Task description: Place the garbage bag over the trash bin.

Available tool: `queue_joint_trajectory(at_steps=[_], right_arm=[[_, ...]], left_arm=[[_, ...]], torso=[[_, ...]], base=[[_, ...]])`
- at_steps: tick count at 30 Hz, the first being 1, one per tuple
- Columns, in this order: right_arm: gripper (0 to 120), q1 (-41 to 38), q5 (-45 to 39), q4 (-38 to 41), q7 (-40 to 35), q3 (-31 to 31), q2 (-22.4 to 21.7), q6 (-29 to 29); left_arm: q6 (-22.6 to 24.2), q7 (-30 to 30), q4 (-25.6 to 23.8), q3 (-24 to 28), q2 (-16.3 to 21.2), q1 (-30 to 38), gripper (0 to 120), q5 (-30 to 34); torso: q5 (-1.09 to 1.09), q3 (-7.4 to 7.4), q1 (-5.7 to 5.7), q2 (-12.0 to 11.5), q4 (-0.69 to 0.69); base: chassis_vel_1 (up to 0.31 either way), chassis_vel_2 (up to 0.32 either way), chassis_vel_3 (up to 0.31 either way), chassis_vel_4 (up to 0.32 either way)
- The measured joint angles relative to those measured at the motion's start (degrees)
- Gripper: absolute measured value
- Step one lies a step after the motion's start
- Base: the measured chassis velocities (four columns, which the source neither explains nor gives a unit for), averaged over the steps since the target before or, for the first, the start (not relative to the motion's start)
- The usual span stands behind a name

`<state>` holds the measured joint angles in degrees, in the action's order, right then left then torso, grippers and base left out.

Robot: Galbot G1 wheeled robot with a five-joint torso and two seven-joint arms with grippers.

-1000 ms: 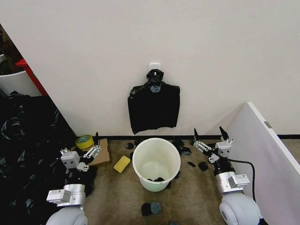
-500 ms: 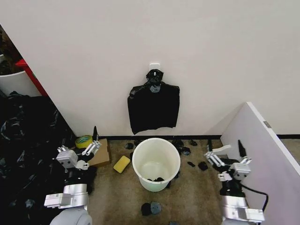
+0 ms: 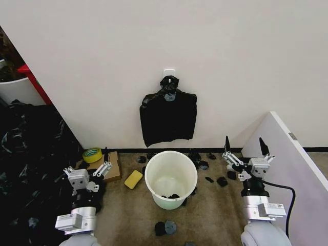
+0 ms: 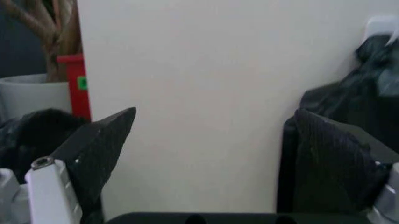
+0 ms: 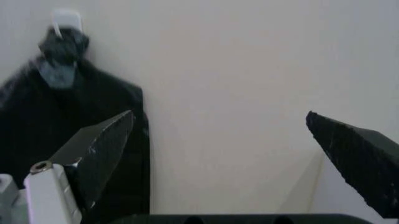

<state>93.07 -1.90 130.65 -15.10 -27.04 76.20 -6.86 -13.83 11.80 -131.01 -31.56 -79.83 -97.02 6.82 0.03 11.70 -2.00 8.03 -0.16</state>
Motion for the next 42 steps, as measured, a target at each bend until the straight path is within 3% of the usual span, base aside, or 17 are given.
queue_joint_trajectory(at_steps=[12, 22, 33, 38, 42], right_arm=[[100, -1.77, -5.64, -1.47, 5.17, 1.96, 0.86, 0.44], [100, -3.81, -1.93, -4.19, 5.43, 1.97, 0.34, -1.84], [100, -3.40, -1.01, -4.06, 7.26, 0.00, 2.07, -4.98], [100, -4.00, 2.62, -3.72, 6.57, 0.98, 2.01, 1.05], [100, -7.12, 0.61, -5.70, 5.09, 2.74, 0.96, 4.56]], left_arm=[[-1.97, -2.57, 1.90, 1.12, -1.18, -0.49, 100, -0.92], [-2.51, -2.97, 2.06, 1.51, -1.51, -0.73, 100, -1.76], [-2.48, 1.34, 1.26, -0.59, 1.76, -1.36, 100, 0.13], [-2.37, 1.71, 0.49, -0.20, 0.82, -1.55, 100, -0.35], [-2.75, 1.72, -0.55, -0.18, -0.03, -2.54, 100, -0.73]], torso=[[0.00, 0.00, 0.00, 0.00, 0.01], [0.01, 0.00, 0.00, 0.00, 0.01], [0.00, 0.00, 0.00, 0.00, 0.02], [-0.01, 0.00, 0.00, 0.00, -0.01], [0.00, 0.00, 0.00, 0.00, 0.02]], base=[[0.000, 0.000, 0.000, 0.000], [0.000, 0.000, 0.000, 0.000], [0.000, 0.000, 0.000, 0.000], [0.000, 0.000, 0.000, 0.000], [0.000, 0.000, 0.000, 0.000]])
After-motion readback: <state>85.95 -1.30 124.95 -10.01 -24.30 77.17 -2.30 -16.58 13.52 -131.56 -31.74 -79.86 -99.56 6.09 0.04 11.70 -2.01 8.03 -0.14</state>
